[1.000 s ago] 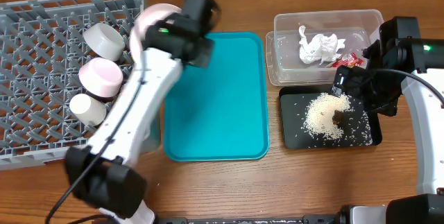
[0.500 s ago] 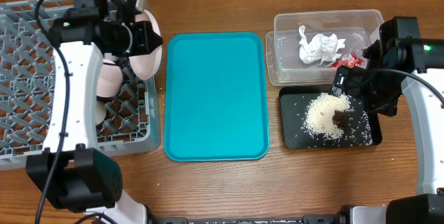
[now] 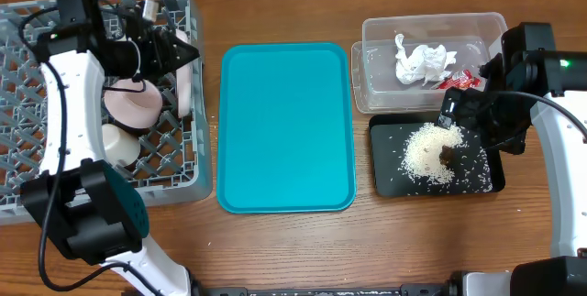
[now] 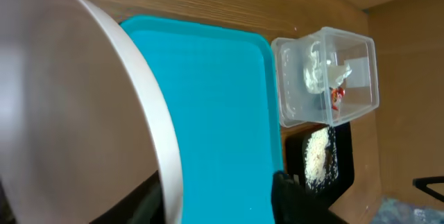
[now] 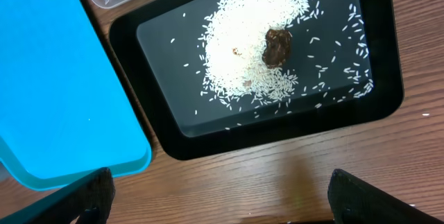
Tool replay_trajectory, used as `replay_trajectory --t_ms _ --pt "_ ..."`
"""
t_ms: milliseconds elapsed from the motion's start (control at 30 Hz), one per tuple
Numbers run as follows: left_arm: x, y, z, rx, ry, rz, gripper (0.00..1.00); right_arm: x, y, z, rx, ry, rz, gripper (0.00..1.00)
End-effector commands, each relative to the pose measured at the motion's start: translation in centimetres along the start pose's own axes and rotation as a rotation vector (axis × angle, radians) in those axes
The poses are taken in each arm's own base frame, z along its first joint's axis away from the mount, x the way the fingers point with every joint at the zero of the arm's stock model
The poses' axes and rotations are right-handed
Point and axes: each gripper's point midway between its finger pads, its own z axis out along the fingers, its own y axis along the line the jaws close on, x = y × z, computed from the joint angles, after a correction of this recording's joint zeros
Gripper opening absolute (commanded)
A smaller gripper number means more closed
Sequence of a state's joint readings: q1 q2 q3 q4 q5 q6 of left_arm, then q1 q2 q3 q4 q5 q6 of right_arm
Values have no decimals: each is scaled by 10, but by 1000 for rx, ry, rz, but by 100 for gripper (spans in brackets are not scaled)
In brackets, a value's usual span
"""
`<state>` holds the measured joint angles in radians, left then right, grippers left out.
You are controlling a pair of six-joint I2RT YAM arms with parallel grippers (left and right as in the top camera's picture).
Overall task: Sort waste into correct bins and load items into the dishwasher
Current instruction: 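Carry the white plate with the left gripper and stand it in the rack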
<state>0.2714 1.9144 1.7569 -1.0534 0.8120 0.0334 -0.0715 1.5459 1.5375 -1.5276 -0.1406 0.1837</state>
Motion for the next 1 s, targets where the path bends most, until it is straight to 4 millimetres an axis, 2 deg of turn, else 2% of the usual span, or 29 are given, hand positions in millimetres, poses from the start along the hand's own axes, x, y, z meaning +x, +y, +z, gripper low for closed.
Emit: replay_trajectory --t_ms 0,133,267,300,333,467,567,667,767,800,833,967 --pt "-5 -15 -22 7 -43 39 50 -4 -1 -5 3 -25 -2 100" --pt "0 -37 -35 -29 -58 85 52 -4 0 -5 3 -26 -2 100" --pt "18 -54 -36 -161 -17 148 50 -5 0 -5 2 -29 -2 100" --pt "32 -62 -30 -243 28 191 49 -6 0 -5 1 -32 -3 100" --pt "37 -64 -26 -285 48 213 49 -6 0 -5 1 -34 -3 100" --pt "61 -58 -14 -529 137 249 50 -6 0 -5 1 -34 -3 100" --pt "85 -71 3 -545 212 275 47 -6 0 -5 1 -33 -3 100" --pt "117 -78 27 -535 310 314 34 -6 0 -5 1 -31 -3 100" --pt "141 -59 37 -602 378 306 18 -6 0 -5 1 -31 -3 100" --pt "147 -50 38 -637 394 289 12 -5 0 -5 1 -31 -3 100" --pt "161 -30 38 -703 426 246 5 -5 0 -5 2 -29 -2 100" --pt "191 7 34 -797 506 174 4 -4 0 -5 2 -27 -2 100"
